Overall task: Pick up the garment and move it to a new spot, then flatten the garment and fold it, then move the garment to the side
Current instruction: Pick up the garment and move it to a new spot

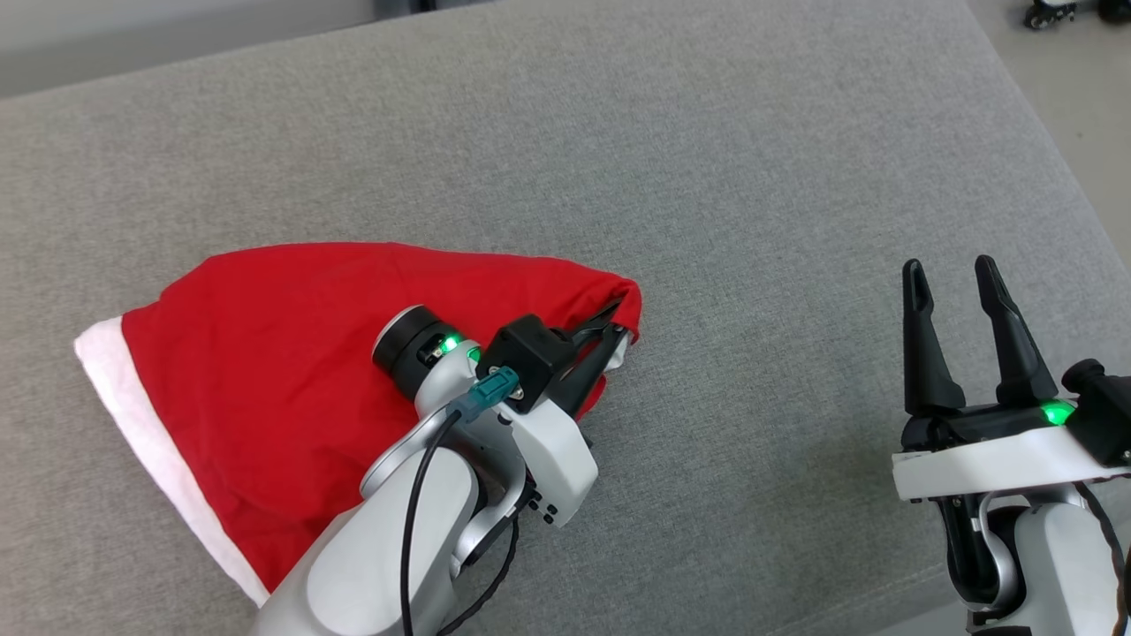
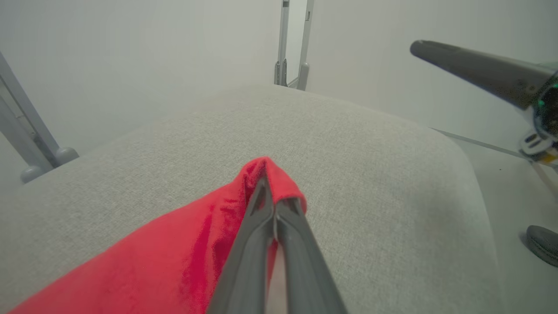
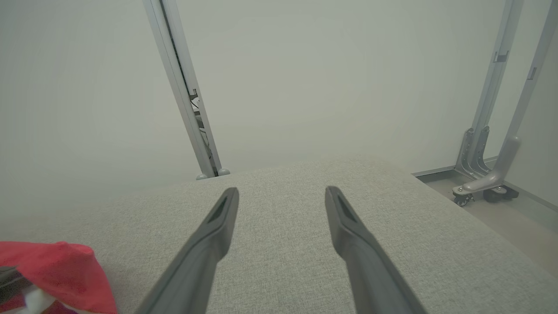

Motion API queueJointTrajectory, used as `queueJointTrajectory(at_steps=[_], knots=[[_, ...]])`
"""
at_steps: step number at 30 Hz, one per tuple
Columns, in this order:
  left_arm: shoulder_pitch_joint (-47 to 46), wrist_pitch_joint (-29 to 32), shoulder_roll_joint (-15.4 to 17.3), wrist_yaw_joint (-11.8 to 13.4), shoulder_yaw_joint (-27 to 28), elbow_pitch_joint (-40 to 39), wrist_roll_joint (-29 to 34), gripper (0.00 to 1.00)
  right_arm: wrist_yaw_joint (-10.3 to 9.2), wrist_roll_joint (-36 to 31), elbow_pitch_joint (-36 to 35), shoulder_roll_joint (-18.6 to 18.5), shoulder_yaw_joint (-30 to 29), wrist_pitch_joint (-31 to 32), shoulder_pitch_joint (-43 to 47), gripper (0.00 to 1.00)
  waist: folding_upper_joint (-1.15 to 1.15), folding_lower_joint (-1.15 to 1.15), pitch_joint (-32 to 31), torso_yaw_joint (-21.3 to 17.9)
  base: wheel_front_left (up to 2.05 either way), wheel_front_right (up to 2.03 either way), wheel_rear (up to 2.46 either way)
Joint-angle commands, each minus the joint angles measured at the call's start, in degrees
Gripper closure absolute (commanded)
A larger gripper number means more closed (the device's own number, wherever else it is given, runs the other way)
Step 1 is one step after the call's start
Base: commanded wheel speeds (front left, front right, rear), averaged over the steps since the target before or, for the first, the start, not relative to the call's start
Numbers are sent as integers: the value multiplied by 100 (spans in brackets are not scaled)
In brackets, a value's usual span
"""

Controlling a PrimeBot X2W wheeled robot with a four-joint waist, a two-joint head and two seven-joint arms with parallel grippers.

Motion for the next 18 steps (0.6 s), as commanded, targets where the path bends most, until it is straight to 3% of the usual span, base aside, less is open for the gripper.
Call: queueJointTrajectory(at_steps=[1,6,7,8,14,18], knots=[[-149,-56,26,-34,-23,181,-41,100,13,40,51,7,0,-59,-92,0,0,0,148,-108,0,0,0],[-359,-195,-51,-80,-197,773,-117,100,13,103,187,10,17,-102,-188,0,0,0,208,-123,0,0,0],[-398,-219,-62,-89,-231,870,-147,57,13,121,221,11,22,-105,-203,0,0,0,193,-113,0,0,0],[-427,-254,-79,-84,-260,921,-168,0,13,130,250,10,21,-106,-213,0,0,0,165,-95,0,0,0],[-448,-585,-112,-90,-312,947,-389,0,13,39,320,11,-45,-112,-171,0,0,0,-150,108,0,0,0],[-207,-794,-68,52,-230,787,-467,0,13,-16,305,8,-91,-112,-47,0,0,0,-409,288,0,0,0]])
